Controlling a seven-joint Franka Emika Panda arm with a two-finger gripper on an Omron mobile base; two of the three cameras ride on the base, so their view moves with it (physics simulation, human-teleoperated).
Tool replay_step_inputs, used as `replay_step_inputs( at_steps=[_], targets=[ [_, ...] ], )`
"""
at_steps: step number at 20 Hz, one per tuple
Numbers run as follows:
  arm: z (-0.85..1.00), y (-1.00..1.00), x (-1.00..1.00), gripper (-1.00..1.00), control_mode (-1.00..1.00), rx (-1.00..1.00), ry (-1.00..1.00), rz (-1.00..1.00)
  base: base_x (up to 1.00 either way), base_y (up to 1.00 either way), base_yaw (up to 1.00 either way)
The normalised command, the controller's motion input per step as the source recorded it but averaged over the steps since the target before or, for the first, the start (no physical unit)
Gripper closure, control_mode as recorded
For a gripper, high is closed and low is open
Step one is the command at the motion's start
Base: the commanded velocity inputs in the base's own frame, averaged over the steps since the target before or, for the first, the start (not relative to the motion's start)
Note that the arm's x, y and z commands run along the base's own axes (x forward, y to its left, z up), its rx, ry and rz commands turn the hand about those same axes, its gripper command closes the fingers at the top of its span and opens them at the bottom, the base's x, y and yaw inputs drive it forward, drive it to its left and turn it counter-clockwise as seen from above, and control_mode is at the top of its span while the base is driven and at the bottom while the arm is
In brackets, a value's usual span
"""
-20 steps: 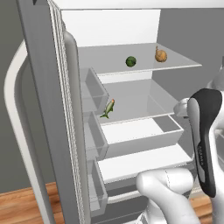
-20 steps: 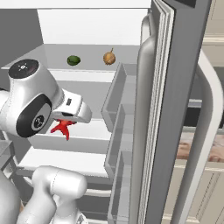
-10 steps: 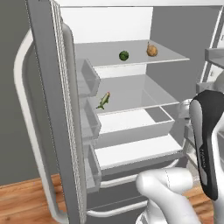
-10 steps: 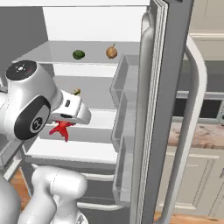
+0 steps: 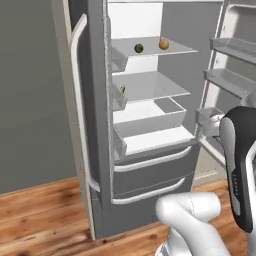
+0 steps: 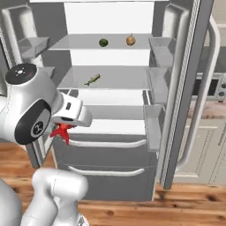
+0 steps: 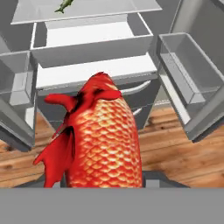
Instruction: Gather the onion and avocado from the fridge and place them on a tray on the dining counter. Then gather the fishs from the fridge and place them on the other tray.
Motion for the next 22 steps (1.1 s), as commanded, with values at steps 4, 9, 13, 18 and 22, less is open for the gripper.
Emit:
replay_step_inputs(
  at_steps=[4,9,13,18,22],
  targets=[
    [0.0,0.0,0.0,1.0,1.0,0.0,0.0,0.0,-0.9,0.57,-0.23],
    [0.0,0.0,0.0,1.0,1.0,0.0,0.0,0.0,-1.0,0.47,-0.32],
    [0.0,0.0,0.0,1.0,1.0,0.0,0.0,0.0,-1.0,0.42,-0.34],
    [0.0,0.0,0.0,1.0,1.0,0.0,0.0,0.0,-1.0,0.07,-0.25],
    [0.0,0.0,0.0,1.0,1.0,0.0,0.0,0.0,-1.0,0.0,-0.17]
  ],
)
